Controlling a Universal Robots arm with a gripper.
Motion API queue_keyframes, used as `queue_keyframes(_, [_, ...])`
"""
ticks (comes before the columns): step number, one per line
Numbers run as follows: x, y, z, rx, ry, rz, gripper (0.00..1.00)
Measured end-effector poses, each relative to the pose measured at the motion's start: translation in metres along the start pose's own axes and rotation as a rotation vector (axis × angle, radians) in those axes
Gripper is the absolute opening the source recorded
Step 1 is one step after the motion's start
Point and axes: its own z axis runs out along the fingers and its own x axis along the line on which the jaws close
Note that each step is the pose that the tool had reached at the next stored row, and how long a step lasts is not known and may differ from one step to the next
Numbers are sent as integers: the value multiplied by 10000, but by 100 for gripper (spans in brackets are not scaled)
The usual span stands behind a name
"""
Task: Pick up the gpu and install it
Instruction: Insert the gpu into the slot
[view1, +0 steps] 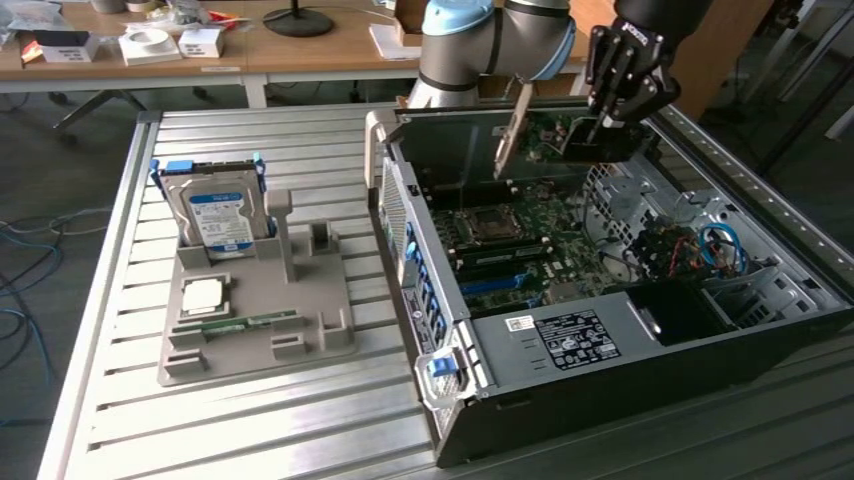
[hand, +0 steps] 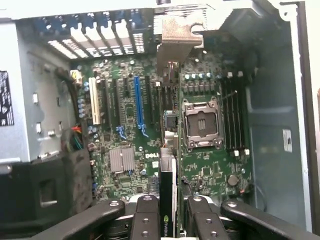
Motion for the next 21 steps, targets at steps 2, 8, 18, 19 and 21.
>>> queue_keyframes(2, [0,0,0,-3,5,-119,26])
queue_keyframes(8, [1,10,4,7,-2,-182,26])
queue_keyframes(18, [7,31,31,28,-26,-380,26])
queue_keyframes(19, [11,31,34,27,-22,-409,26])
queue_keyframes(21, [19,31,46,26,-23,-469,26])
